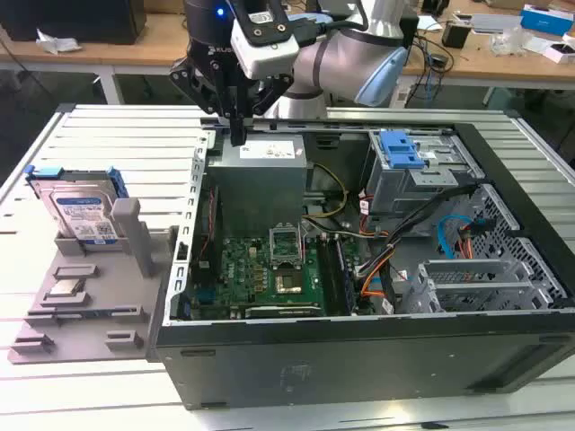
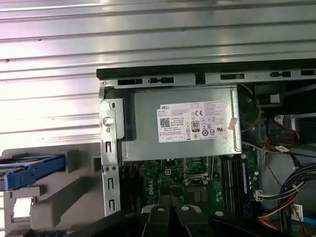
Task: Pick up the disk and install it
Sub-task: 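Reach for the disk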
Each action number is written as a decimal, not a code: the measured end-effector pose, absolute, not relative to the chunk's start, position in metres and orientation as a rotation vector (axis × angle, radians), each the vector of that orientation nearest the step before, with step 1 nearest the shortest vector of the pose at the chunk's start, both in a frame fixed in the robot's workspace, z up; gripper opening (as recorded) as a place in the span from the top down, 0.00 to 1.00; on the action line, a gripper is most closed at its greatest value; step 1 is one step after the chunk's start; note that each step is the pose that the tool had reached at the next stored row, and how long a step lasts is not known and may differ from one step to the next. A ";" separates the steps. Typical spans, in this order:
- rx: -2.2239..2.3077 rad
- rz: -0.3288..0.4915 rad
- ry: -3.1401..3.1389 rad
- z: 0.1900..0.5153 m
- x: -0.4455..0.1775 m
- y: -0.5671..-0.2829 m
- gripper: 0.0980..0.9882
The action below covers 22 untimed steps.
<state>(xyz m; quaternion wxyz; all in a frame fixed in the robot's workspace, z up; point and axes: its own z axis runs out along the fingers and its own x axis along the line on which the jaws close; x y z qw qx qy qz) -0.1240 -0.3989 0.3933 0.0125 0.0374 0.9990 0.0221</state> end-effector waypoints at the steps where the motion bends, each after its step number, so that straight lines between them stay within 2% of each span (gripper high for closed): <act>1: 0.117 0.069 3.114 0.393 -0.128 -0.399 0.99; 22: 0.116 0.069 3.114 0.393 -0.209 -0.399 0.99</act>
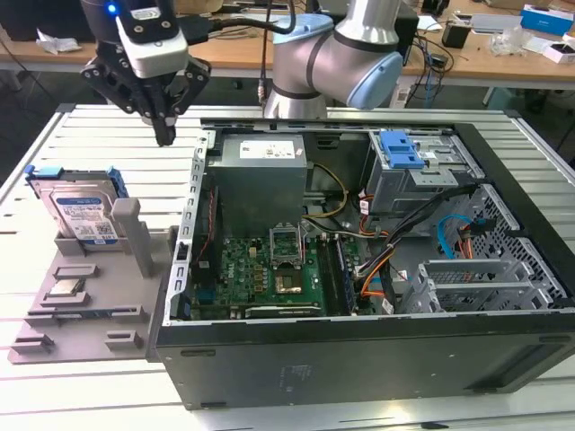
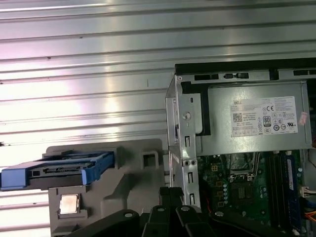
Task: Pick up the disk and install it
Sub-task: 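Reach for the disk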
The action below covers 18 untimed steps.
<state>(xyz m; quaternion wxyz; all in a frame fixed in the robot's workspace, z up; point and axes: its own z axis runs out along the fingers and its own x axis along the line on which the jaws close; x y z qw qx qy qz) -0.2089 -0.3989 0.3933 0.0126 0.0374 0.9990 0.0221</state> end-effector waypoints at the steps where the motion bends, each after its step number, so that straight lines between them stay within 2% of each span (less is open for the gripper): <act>1: 0.117 0.069 3.114 0.393 -0.213 -0.399 0.99; 18: 0.117 0.069 3.114 0.393 -0.255 -0.399 0.99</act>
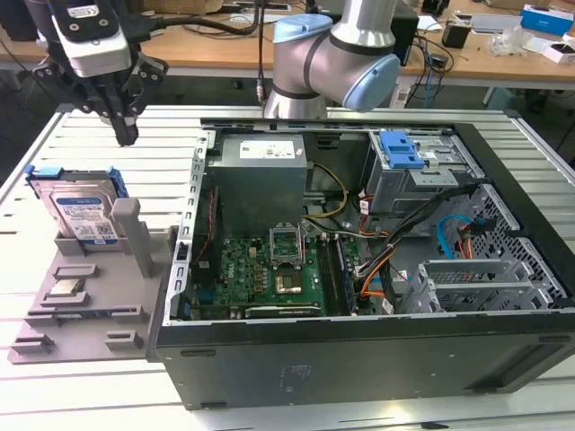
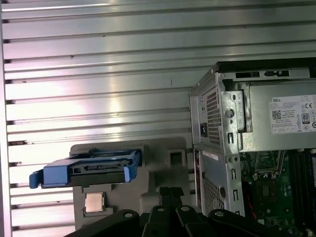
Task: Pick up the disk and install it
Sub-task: 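Reach for the disk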
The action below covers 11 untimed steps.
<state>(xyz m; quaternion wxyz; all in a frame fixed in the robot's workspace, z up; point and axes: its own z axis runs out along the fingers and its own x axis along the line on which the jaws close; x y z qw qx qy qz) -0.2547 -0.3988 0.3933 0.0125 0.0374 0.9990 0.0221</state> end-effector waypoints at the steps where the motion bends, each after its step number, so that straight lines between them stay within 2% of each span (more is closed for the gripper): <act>1: 0.117 0.069 3.114 0.393 -0.257 -0.399 0.99; 11: 0.117 0.069 3.114 0.393 -0.283 -0.399 0.99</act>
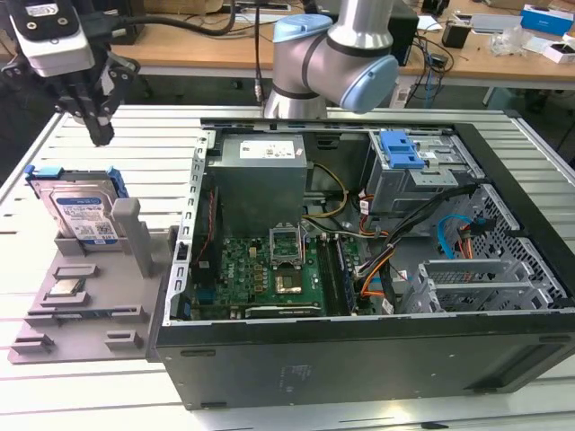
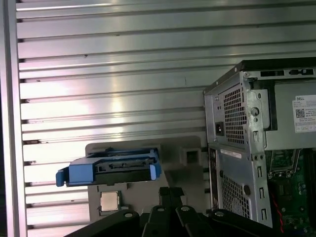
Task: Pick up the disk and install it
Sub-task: 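Reach for the disk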
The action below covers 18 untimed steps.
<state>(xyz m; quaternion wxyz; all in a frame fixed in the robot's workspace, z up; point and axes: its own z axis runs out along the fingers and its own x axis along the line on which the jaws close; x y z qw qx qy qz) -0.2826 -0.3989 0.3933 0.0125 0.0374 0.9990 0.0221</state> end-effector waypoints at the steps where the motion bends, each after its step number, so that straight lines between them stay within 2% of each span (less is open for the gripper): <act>1: 0.117 0.069 3.114 0.393 -0.285 -0.399 0.99; 18: 0.117 0.069 3.114 0.393 -0.358 -0.399 0.99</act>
